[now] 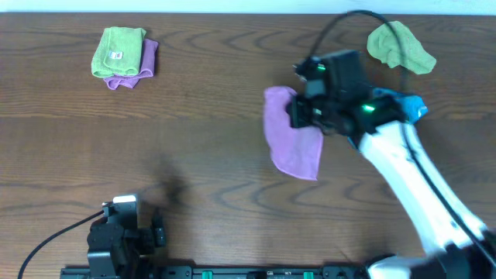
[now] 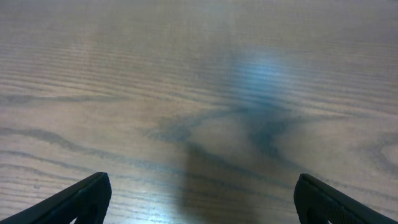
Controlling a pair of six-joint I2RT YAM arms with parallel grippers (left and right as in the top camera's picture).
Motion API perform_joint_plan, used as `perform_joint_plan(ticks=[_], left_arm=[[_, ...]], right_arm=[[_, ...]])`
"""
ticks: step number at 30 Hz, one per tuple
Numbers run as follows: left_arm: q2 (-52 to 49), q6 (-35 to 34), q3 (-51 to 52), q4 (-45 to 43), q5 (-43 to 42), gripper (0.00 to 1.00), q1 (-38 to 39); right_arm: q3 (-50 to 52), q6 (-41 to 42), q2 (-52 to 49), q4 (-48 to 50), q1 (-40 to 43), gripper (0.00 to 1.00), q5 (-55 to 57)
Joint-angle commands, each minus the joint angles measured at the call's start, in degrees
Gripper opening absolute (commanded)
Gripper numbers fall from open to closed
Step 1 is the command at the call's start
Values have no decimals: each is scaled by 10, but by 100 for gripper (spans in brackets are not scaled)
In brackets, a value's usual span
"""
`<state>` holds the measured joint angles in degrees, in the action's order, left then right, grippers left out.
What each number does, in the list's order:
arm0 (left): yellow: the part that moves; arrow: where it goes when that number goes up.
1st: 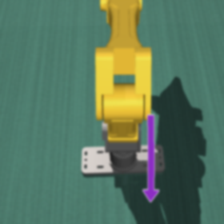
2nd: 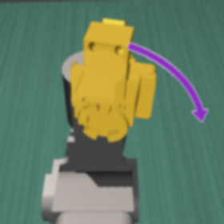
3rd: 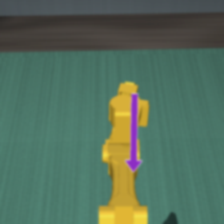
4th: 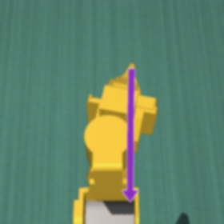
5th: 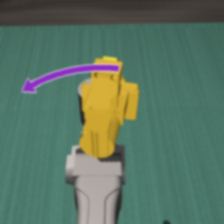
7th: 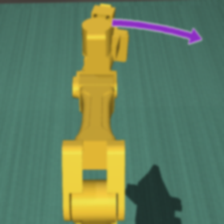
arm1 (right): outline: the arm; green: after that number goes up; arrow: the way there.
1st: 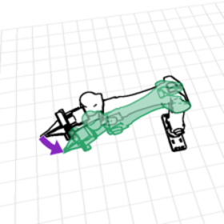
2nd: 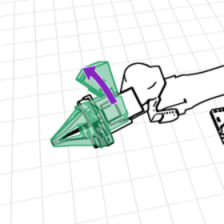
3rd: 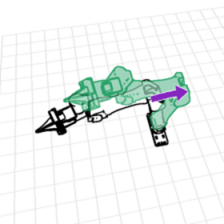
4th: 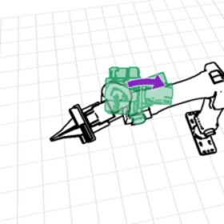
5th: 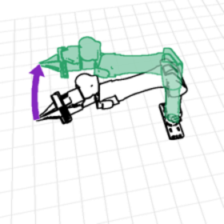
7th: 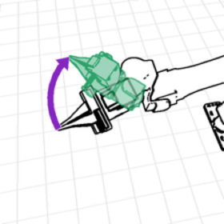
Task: Fold the cloth
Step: 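Lift the purple cloth with the right gripper and drag it toward center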
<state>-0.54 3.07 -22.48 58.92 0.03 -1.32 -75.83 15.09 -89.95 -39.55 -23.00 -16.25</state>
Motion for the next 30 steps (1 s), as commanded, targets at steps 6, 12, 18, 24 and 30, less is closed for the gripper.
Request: perform_joint_plan(ticks=[6,12,18,24,30], left_arm=[[3,8,2,6,6,95,2],[3,8,2,6,6,95,2],[3,8,2,3,6,95,2],[3,8,2,3,6,95,2],[3,8,2,3,6,95,2]], right_arm=[[-79,10,-62,-31,-90,99,27],[-91,31,-20,-130,-55,99,30],[-81,-41,-33,-130,-7,99,106],[-81,-73,-121,-32,25,95,106],[-81,-73,-219,11,42,86,97]])
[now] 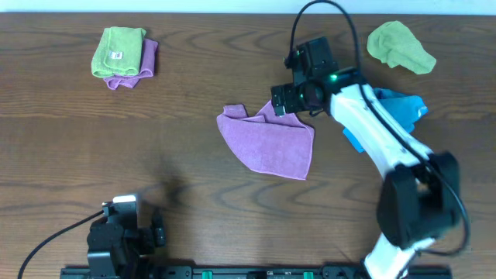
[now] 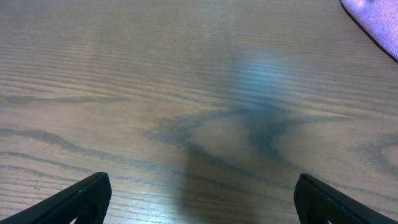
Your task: Fold the cloth
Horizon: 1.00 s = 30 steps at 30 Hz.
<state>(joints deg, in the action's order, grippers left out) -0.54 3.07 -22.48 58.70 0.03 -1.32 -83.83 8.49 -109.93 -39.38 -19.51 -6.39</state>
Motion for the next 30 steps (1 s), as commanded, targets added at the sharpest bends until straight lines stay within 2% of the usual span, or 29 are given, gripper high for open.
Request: perform_joint_plan(ticks=[1,16,21,24,30], left_arm=[[3,8,2,6,5,95,2],[3,8,2,6,5,95,2],[3,8,2,5,5,95,2],[3,8,2,6,5,95,2],[3,8,2,5,5,95,2]], right_arm=[[-1,-7,-27,12,7,84,-3],[-1,-4,-98,52,7,78,-16],[-1,-2,-109,69,7,71,-16],[-1,0,-117,75,7,62,-16],[-1,0,-123,80,7,54,-20]])
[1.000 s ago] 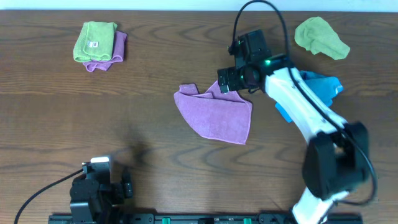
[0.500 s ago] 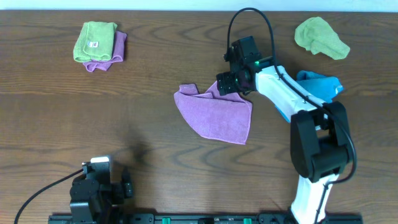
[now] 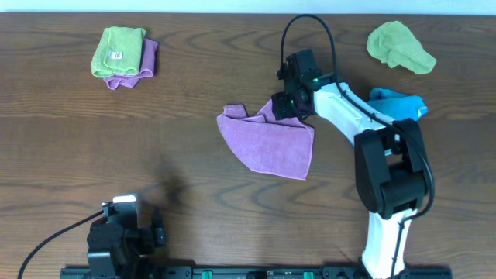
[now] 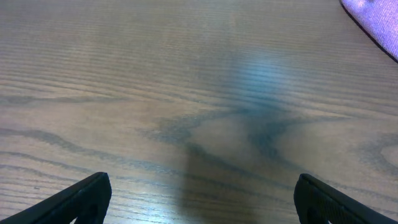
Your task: Fold the cloth
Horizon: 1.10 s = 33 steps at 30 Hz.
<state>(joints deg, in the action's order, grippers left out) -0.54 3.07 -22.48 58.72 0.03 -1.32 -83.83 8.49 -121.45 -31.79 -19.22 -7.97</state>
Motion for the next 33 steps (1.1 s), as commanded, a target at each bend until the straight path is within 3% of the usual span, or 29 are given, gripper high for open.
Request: perform_joint_plan(ticks=[1,5,11,12,20,33], left_arm=[[3,8,2,5,5,95,2],[3,8,2,5,5,95,2],[3,8,2,5,6,95,2],[3,8,2,5,5,95,2],[3,8,2,4,5,95,2],[3,8,2,4,5,95,2]], right_arm=[[-1,0,-8,5,4,52,-4],[-1,1,-8,12,4,43,-6],[-1,7,-8,21,4,3,-13],[-1,11,-8,23,4,1,-13],[-39,74,-6,-17,9,1,48],[-121,273,18,-275,17,1,292]])
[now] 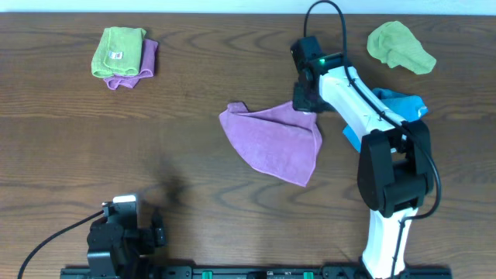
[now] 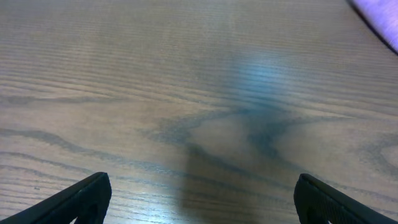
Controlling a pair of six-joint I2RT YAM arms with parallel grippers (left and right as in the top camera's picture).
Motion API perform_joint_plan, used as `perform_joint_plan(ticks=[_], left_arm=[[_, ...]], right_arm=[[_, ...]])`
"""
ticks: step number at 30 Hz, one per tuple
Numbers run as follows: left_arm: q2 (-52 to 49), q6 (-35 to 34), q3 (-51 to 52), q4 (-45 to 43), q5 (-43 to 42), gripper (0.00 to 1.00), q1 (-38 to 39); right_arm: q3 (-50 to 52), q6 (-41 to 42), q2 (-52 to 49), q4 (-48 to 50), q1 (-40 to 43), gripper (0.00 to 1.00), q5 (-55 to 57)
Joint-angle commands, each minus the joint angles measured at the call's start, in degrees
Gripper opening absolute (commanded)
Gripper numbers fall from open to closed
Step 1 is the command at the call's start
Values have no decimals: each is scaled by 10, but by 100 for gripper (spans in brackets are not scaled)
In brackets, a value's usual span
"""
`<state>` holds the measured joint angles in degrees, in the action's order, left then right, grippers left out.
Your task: Fold the cloth
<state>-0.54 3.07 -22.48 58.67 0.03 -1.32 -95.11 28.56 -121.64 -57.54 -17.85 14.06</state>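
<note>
A purple cloth (image 1: 271, 143) lies spread on the wooden table near the middle, with a small fold at its upper left corner. My right gripper (image 1: 304, 101) sits on the cloth's upper right corner, shut on it; its jaws are hidden under the wrist. My left gripper (image 2: 202, 182) is parked low at the front left, open over bare wood, and appears in the overhead view as the left gripper (image 1: 157, 232). In the left wrist view only an edge of the purple cloth (image 2: 380, 17) shows, at the top right.
A folded green and purple stack (image 1: 124, 53) lies at the back left. A crumpled green cloth (image 1: 399, 46) lies at the back right. A blue cloth (image 1: 397, 108) is partly under the right arm. The table's front edge runs along the arm bases.
My right gripper has moved a little right and back with the cloth's corner. The purple cloth has shifted right with it and lies flatter. The left arm is unchanged.
At first my right gripper held the purple cloth bunched and hanging right of centre. Then the cloth lay spread on the table with the gripper at its upper right corner, and stayed so. Now it lies slightly farther right, still held.
</note>
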Motion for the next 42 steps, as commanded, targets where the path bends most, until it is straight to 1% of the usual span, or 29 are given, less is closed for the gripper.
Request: perform_joint_plan(ticks=[1,11,13,17,18,19,21,23,24,25,27,29,30,31,34,37,40,42], left_arm=[[3,8,2,4,5,95,2],[3,8,2,4,5,95,2],[3,8,2,-2,3,95,2],[3,8,2,-19,-1,95,2],[3,7,2,-26,-8,95,2],[3,7,2,-31,-19,95,2],[3,8,2,-35,-41,95,2],[3,8,2,-35,-60,95,2],[3,7,2,-35,-64,95,2],[3,7,2,-35,-69,95,2],[3,8,2,-35,-76,95,2],[3,6,2,-35,-77,95,2],[3,1,2,-38,-88,95,2],[3,1,2,-46,-117,95,2],[-1,1,-3,-54,-181,95,2],[-38,-33,-36,-56,-214,95,2],[-102,-60,-94,-56,-237,95,2],[-168,-85,-143,-49,-257,95,2]], right_arm=[[-8,94,20,-45,4,1,86],[-8,296,21,-234,4,1,217],[-8,314,21,-259,4,1,223],[-8,314,21,-278,3,1,216],[-8,314,21,-281,2,12,215],[-8,313,22,-282,1,28,215],[-8,305,25,-281,0,39,215],[-8,302,33,-277,-1,44,215],[-8,287,39,-270,-1,45,215],[-8,269,45,-259,-1,47,213],[-8,210,61,-231,-1,51,197],[-8,109,78,-187,-1,52,147],[-8,66,85,-170,-1,53,118],[-8,28,94,-156,-1,52,86],[-8,-19,126,-133,-1,52,19],[-8,-74,171,-92,1,55,-54],[-8,-111,210,-71,11,57,-97],[-8,-132,234,-77,27,54,-120]])
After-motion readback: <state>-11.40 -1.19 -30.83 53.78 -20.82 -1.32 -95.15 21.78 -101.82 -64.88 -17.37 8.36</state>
